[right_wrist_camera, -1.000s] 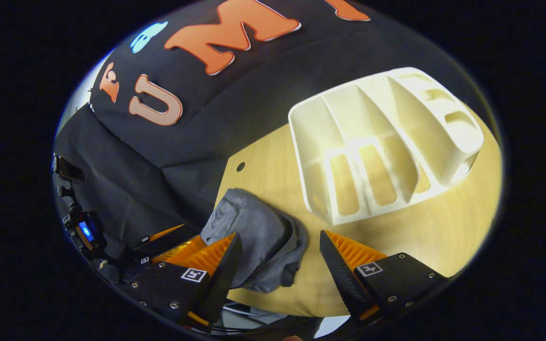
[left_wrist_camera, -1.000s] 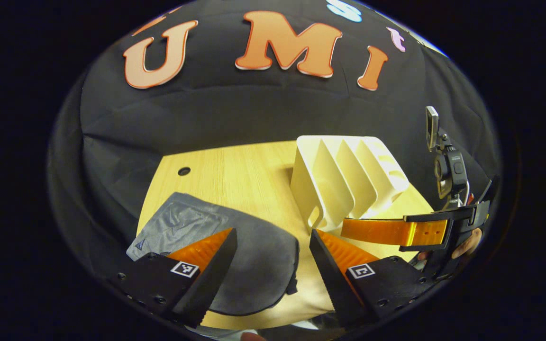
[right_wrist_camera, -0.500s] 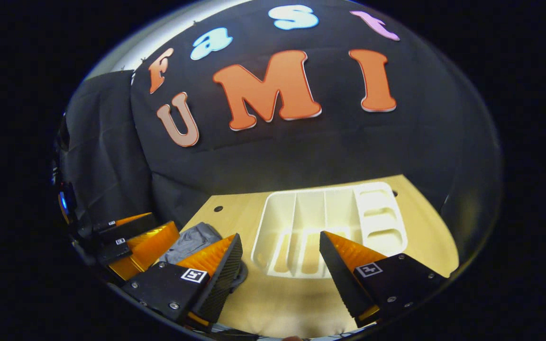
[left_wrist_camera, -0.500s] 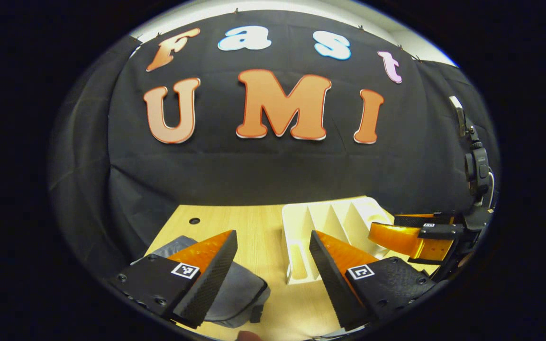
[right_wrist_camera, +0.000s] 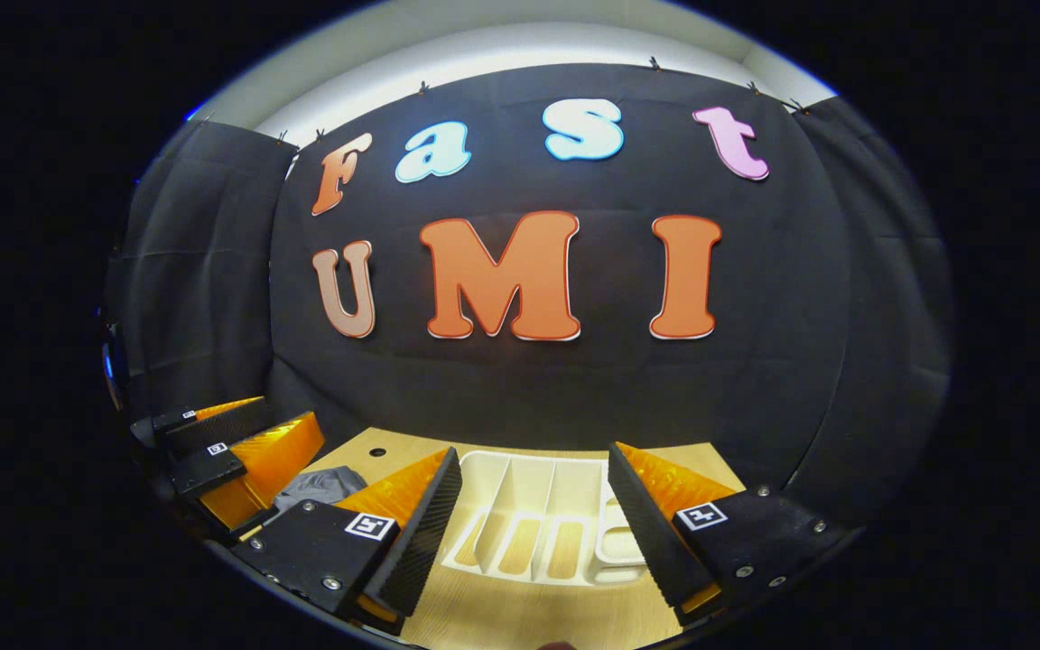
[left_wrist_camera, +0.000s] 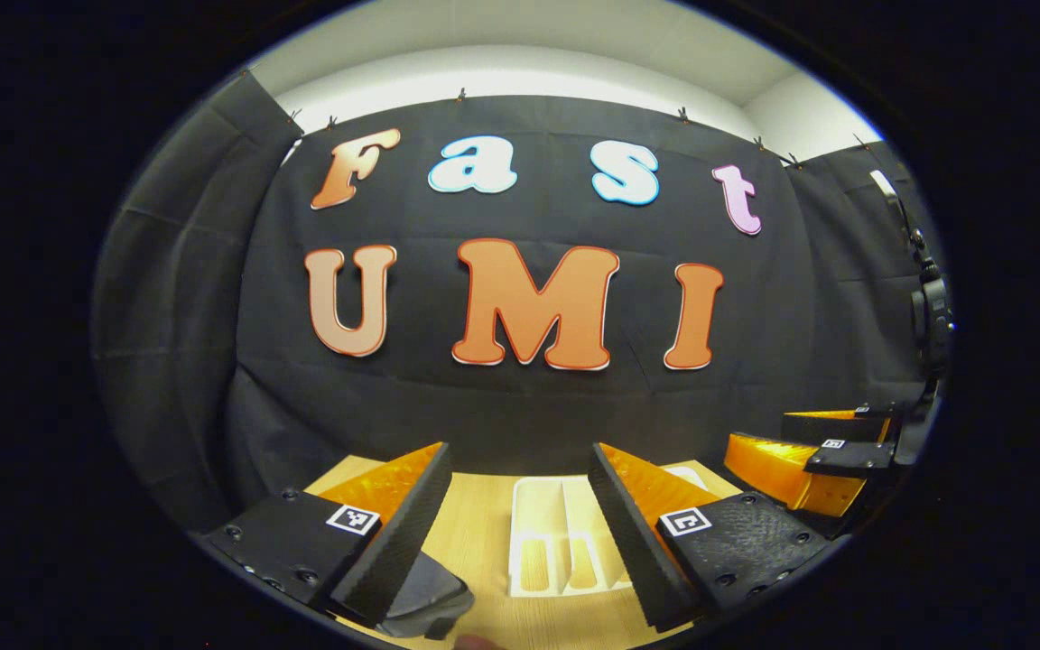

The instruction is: Open the schoolbag, grab two books from the bookshelf and put them into the schoolbag.

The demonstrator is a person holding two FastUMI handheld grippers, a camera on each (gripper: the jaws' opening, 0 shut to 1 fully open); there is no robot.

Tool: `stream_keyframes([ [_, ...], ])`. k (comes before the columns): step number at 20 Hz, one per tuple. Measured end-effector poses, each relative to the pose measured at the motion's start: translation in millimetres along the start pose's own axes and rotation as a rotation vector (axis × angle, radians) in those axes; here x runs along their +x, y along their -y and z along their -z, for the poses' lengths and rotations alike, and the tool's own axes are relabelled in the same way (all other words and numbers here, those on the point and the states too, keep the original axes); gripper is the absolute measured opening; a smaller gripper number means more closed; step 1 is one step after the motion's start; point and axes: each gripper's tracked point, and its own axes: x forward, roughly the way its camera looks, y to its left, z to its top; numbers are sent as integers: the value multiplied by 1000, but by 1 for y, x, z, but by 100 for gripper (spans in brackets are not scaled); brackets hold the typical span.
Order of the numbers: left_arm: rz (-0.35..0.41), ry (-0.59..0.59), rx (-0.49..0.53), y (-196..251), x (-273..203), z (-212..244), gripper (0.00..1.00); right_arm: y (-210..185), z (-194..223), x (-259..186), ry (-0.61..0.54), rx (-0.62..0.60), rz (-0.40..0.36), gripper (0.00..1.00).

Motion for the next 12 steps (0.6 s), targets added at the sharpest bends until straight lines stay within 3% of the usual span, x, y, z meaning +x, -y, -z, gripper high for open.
stream_keyframes([
  [5, 14, 141, 33, 11, -9, -29, 95, 1, -18, -9, 97, -46, 46, 97],
  [8, -29, 163, 28, 3, -6, -28, 95, -4, -14, -14, 104, -49, 54, 97],
  [12, -28, 157, 29, -2, -3, -20, 95, -6, -8, -4, 104, -34, 85, 97],
])
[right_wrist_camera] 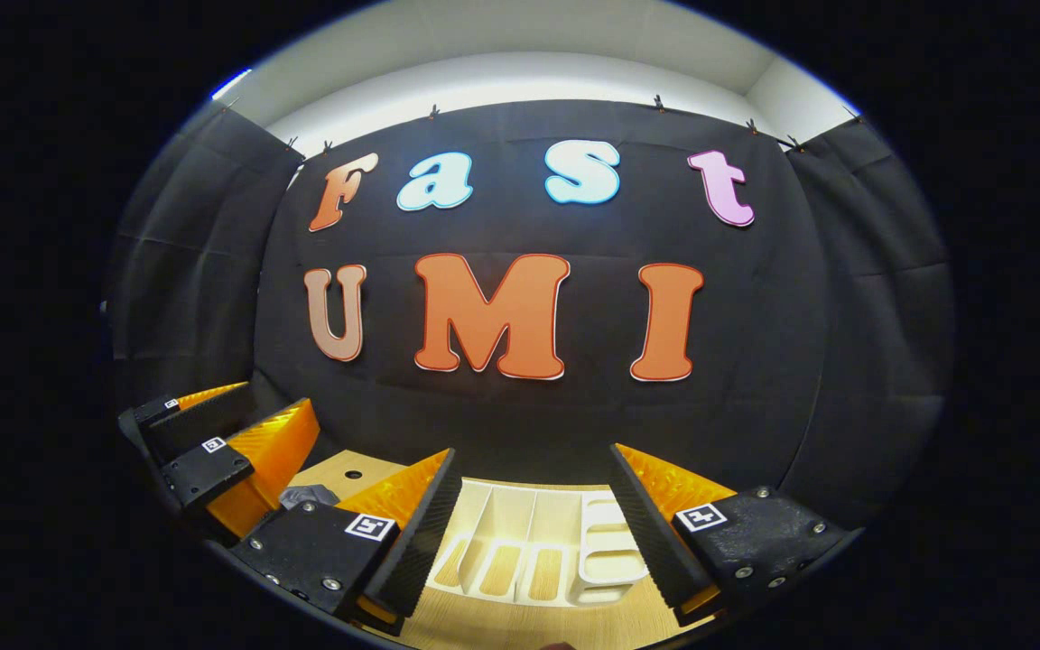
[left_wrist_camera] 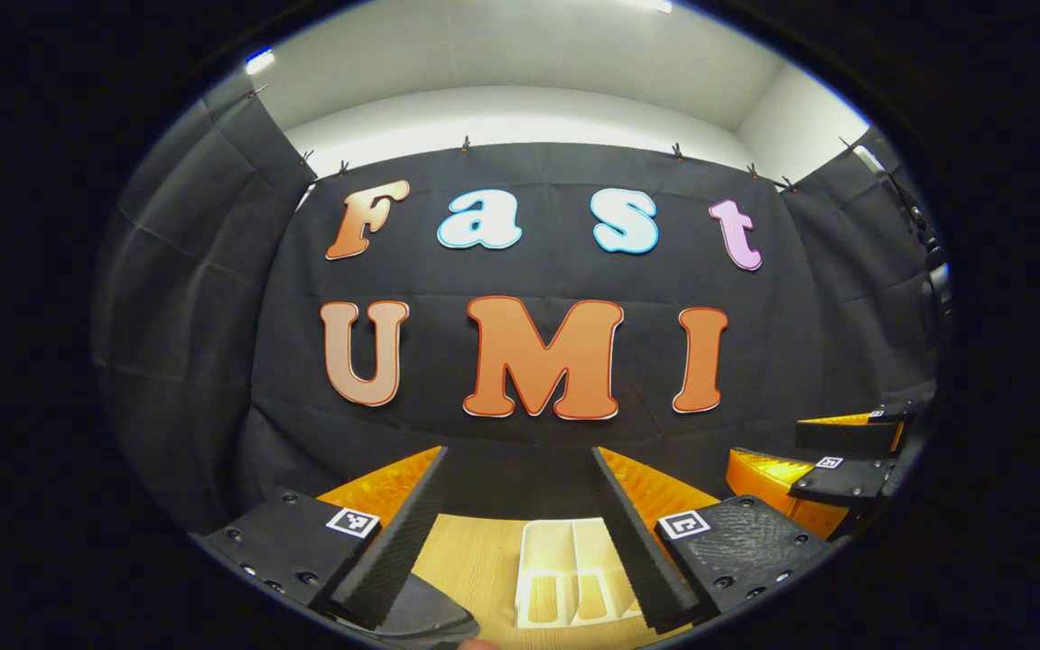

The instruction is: Open the schoolbag, grab two books from the bookshelf and put them into the schoolbag.

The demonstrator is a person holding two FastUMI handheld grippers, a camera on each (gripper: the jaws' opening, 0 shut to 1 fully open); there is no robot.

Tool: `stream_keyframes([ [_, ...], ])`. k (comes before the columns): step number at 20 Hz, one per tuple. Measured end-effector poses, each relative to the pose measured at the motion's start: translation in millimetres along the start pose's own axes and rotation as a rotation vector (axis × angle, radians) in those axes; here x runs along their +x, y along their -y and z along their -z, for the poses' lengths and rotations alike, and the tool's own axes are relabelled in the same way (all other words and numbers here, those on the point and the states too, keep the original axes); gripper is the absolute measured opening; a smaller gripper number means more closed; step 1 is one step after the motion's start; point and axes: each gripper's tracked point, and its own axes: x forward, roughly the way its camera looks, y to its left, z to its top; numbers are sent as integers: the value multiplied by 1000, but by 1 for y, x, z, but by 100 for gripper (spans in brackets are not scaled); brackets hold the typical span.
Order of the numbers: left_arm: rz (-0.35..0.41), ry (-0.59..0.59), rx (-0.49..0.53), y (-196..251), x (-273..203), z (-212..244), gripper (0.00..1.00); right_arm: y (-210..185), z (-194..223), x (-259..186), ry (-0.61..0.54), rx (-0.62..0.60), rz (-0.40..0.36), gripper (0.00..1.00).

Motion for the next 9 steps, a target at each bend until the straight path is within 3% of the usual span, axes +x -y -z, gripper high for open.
stream_keyframes([
  [9, 40, 6, 10, -7, 17, 15, 95, -3, 10, 21, 1, 21, 58, 97],
])
